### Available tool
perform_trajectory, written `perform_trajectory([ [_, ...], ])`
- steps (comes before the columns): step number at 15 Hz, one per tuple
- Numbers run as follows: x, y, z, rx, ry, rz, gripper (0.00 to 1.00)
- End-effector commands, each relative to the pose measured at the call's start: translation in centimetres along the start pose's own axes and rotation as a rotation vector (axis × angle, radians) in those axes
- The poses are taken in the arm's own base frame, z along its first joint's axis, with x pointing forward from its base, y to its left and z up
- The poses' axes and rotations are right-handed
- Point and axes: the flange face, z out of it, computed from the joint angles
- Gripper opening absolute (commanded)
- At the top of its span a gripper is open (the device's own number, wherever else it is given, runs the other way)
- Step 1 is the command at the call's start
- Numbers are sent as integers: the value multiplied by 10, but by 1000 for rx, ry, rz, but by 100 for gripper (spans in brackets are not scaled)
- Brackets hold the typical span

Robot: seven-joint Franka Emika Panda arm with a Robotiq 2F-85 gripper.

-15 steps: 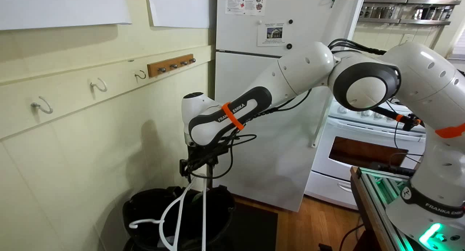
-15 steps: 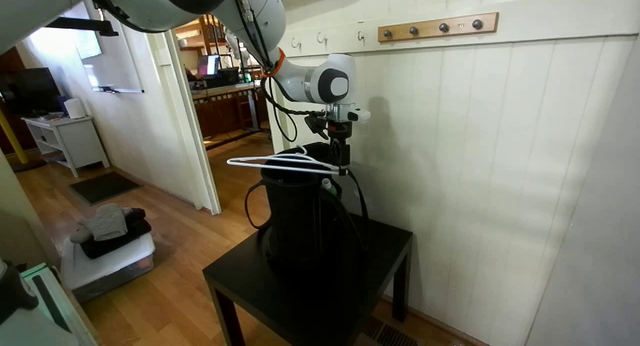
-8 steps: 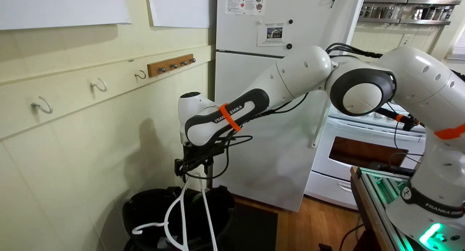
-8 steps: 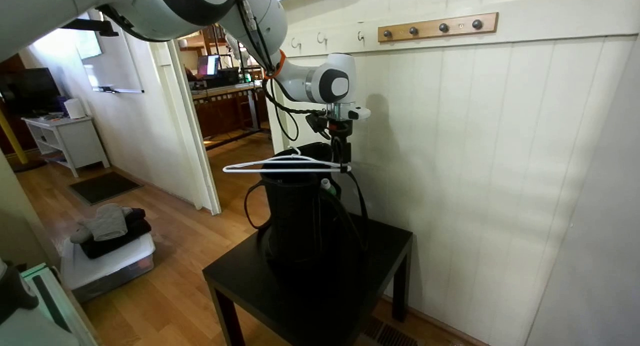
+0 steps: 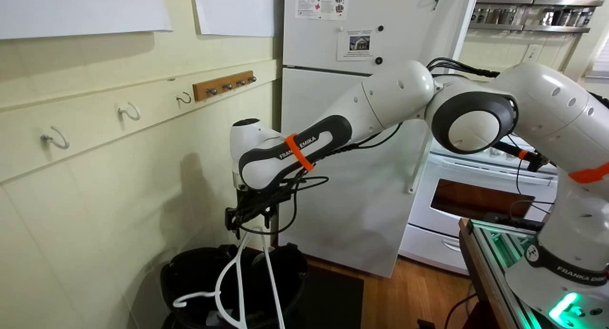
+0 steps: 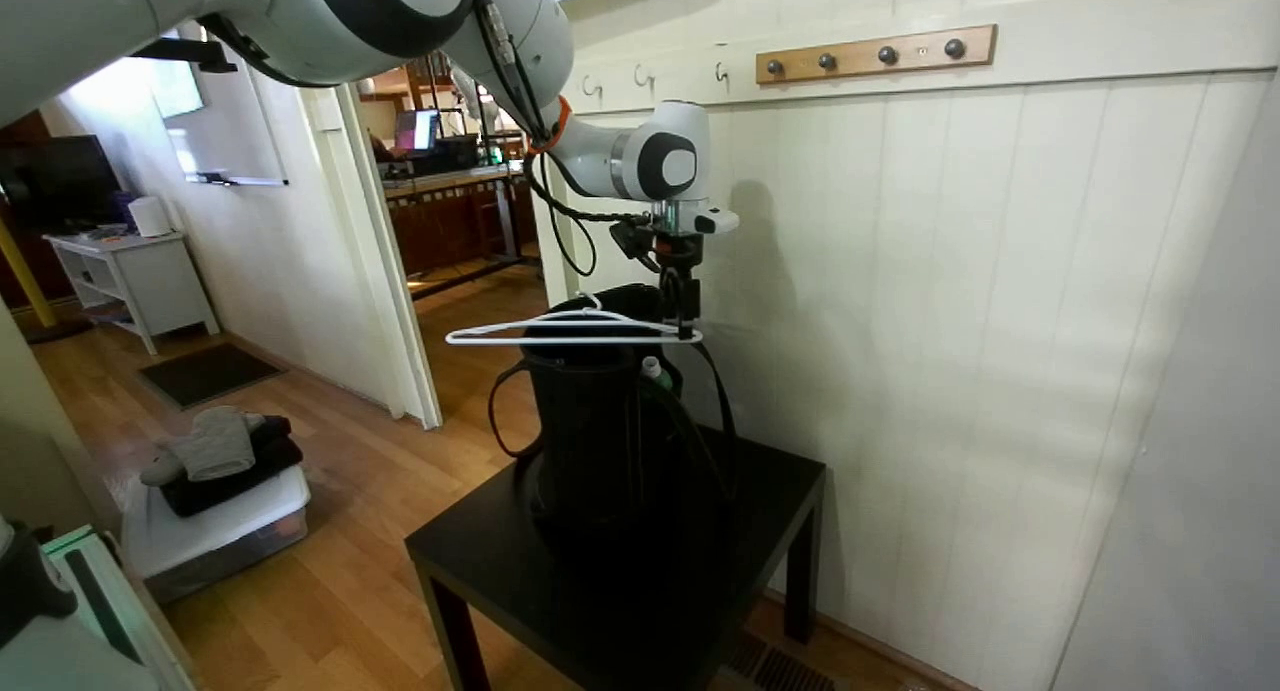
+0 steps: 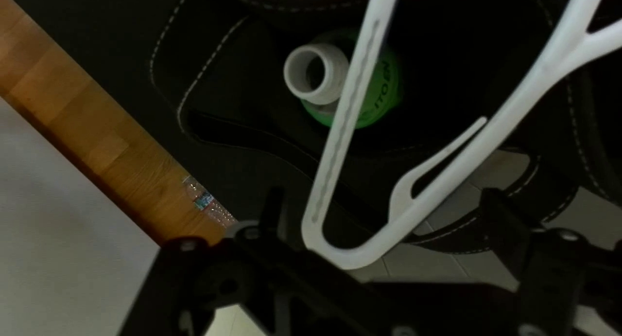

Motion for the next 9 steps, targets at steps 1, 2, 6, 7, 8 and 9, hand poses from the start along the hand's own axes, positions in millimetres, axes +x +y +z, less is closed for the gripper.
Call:
perform_trajectory([
  [1, 1, -5, 6, -48, -47, 6, 100],
  [2, 1, -6, 6, -61, -62, 3, 100],
  [6, 1, -11, 2, -88, -90, -3, 100],
  [7, 1, -12, 2, -94, -95, -5, 100],
  [8, 1, -13, 3, -101, -95, -7, 100],
  [9, 2, -15, 3, -103, -96, -8, 100],
])
